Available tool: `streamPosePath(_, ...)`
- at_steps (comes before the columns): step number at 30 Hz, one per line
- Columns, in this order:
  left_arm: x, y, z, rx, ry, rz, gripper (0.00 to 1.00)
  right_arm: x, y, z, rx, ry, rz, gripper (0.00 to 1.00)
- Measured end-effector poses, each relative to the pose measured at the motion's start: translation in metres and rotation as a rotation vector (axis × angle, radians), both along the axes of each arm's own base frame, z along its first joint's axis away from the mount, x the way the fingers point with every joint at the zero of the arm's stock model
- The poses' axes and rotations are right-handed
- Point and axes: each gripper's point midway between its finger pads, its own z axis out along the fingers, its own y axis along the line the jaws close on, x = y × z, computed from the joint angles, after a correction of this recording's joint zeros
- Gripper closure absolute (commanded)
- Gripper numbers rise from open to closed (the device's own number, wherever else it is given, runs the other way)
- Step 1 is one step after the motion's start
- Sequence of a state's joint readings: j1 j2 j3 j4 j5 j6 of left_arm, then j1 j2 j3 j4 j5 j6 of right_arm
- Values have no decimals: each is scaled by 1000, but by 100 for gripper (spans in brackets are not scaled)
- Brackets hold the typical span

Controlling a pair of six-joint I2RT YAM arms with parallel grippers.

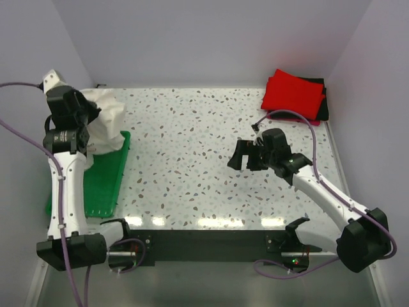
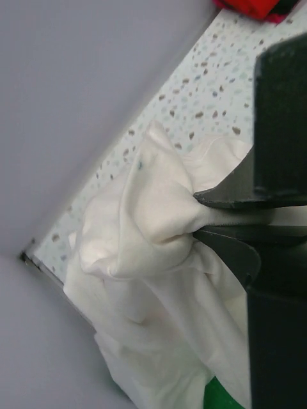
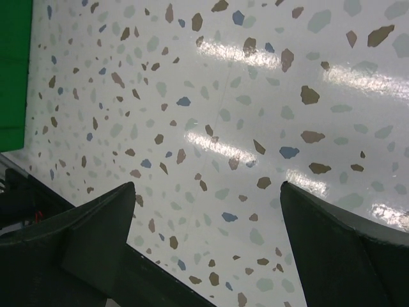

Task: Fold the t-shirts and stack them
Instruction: Grab the tshirt from the pile, then move the tshirt to the center of the board

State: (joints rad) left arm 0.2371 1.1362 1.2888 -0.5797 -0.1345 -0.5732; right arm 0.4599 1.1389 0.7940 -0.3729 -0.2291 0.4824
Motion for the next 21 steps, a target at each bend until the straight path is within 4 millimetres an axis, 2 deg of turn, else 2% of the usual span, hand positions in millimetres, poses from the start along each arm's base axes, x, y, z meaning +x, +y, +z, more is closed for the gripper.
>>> streamPosePath(2, 8, -29, 46, 28, -93, -99, 100, 4, 2, 9, 9, -19, -1, 1)
streamPosePath(5, 10, -74, 107, 41, -221, -243, 100, 10, 5, 23, 25, -52, -1, 1)
streamPosePath(8, 7, -104, 152, 48, -315, -345, 100, 12, 5, 32, 34, -73, -2, 1)
streamPosePath(11, 4, -136, 175, 40, -365, -440, 100, 13, 5, 40, 40, -96, -8, 1)
streamPosePath(13, 2, -163, 175, 24, -365, -521, 100, 14, 3, 46, 41, -114, -17, 1)
streamPosePath(15, 2, -193, 165, 8, -341, -602, 100, 15, 1, 52, 42, -132, -26, 1)
streamPosePath(16, 2, -211, 156, 0, -323, -649, 100, 15, 0, 54, 42, -141, -30, 1)
streamPosePath(18, 4, -246, 124, -15, -260, -740, 98, 16, -3, 58, 39, -157, -44, 1)
streamPosePath(20, 6, -281, 78, -34, -167, -832, 79, 17, -4, 59, 36, -164, -52, 1)
streamPosePath(21, 6, -294, 55, -41, -129, -868, 61, 18, -6, 59, 30, -166, -61, 1)
